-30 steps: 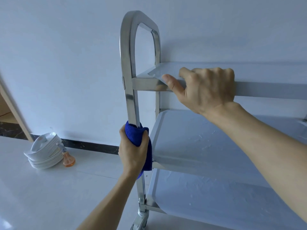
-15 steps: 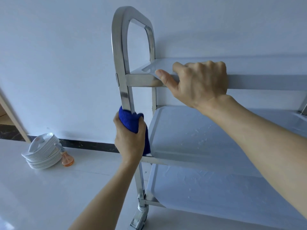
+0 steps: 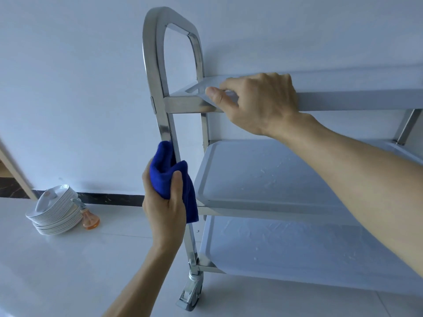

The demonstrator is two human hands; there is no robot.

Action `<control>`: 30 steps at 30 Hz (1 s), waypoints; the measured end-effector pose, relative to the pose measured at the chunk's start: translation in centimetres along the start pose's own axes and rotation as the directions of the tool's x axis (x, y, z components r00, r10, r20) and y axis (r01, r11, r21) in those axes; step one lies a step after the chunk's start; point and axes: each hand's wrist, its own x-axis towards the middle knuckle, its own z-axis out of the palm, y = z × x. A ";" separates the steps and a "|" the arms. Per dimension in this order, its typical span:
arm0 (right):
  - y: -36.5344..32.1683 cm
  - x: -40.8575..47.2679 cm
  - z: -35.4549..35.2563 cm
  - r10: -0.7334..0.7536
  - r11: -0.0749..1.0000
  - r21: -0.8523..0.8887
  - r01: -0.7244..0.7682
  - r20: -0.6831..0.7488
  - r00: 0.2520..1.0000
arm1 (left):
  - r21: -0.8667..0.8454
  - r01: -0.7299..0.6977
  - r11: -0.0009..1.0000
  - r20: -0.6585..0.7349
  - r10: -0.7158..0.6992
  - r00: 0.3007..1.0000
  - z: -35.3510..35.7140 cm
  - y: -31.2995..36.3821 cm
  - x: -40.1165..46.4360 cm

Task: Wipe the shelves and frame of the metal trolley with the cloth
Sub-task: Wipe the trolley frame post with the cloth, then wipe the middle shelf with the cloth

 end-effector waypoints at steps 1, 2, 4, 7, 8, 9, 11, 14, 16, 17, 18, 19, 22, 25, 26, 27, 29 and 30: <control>0.0 0.0 -0.4 0.001 0.996 0.092 -0.001 0.001 1.000 | 0.037 -0.049 0.998 0.046 0.047 0.998 0.3 0.2 -0.3; 0.0 -0.1 -0.8 0.005 0.982 0.188 -0.002 -0.019 1.000 | 0.088 -0.129 0.988 0.118 0.118 0.986 0.7 0.4 -0.5; 0.2 -1.0 -1.5 0.027 0.929 0.369 0.018 -0.116 0.993 | 0.216 -0.379 0.900 0.337 0.296 0.894 1.9 0.0 -0.9; 0.8 -4.4 -1.2 -0.076 0.905 0.388 0.173 -0.252 0.965 | 0.424 -0.661 0.619 0.745 0.178 0.643 4.1 -2.0 -1.8; 1.1 -5.8 -0.8 -0.135 0.910 0.346 0.227 -0.271 0.953 | 0.469 -0.693 0.548 0.798 0.074 0.599 4.5 -2.8 -2.3; 1.4 -7.1 -0.4 -0.191 0.910 0.310 0.277 -0.282 0.940 | 0.497 -0.696 0.518 0.814 0.001 0.581 4.8 -3.5 -2.5; 2.1 -9.1 0.4 -0.241 0.901 0.287 0.324 -0.289 0.926 | 0.505 -0.671 0.542 0.823 -0.067 0.565 4.9 -4.3 -2.2; 2.7 -12.0 1.8 -0.193 0.922 0.295 0.249 -0.204 0.960 | 0.461 -0.643 0.612 0.852 -0.102 0.514 4.0 -4.8 -1.3; 2.8 -14.0 3.1 -0.053 0.930 0.363 0.049 0.003 0.999 | 0.451 -0.583 0.676 0.851 -0.129 0.509 3.2 -4.7 -0.9; 2.8 -15.0 3.6 0.026 0.911 0.403 -0.083 0.145 0.989 | 0.451 -0.549 0.704 0.846 -0.141 0.514 2.9 -4.6 -0.8; 2.7 -15.8 4.3 0.090 0.880 0.427 -0.209 0.281 0.955 | 0.453 -0.517 0.726 0.839 -0.152 0.522 2.5 -4.5 -0.8; 2.5 -16.4 4.8 0.132 0.840 0.441 -0.316 0.399 0.907 | 0.454 -0.495 0.740 0.833 -0.155 0.532 2.2 -4.4 -0.7; 1.3 -17.6 6.2 0.164 0.772 0.435 -0.464 0.569 0.806 | 0.471 -0.527 0.707 0.822 -0.136 0.553 1.0 -4.0 -0.4; 0.4 -17.7 6.9 0.197 0.759 0.426 -0.491 0.569 0.799 | 0.490 -0.637 0.596 0.846 -0.146 0.513 -0.1 -3.8 0.2; 0.4 -17.6 7.1 0.200 0.777 0.410 -0.478 0.559 0.805 | 0.476 -0.675 0.564 0.857 -0.123 0.501 -0.2 -3.6 0.3; 0.4 -17.6 7.2 0.193 0.798 0.394 -0.456 0.550 0.813 | 0.450 -0.715 0.534 0.867 -0.069 0.494 -0.2 -3.4 0.3; 0.7 -17.5 7.4 0.173 0.824 0.377 -0.424 0.546 0.820 | 0.419 -0.748 0.515 0.868 0.014 0.496 0.5 -2.9 -0.4; 1.0 -17.5 7.4 0.166 0.825 0.380 -0.419 0.545 0.822 | 0.421 -0.733 0.534 0.865 0.005 0.501 1.2 -2.7 -0.9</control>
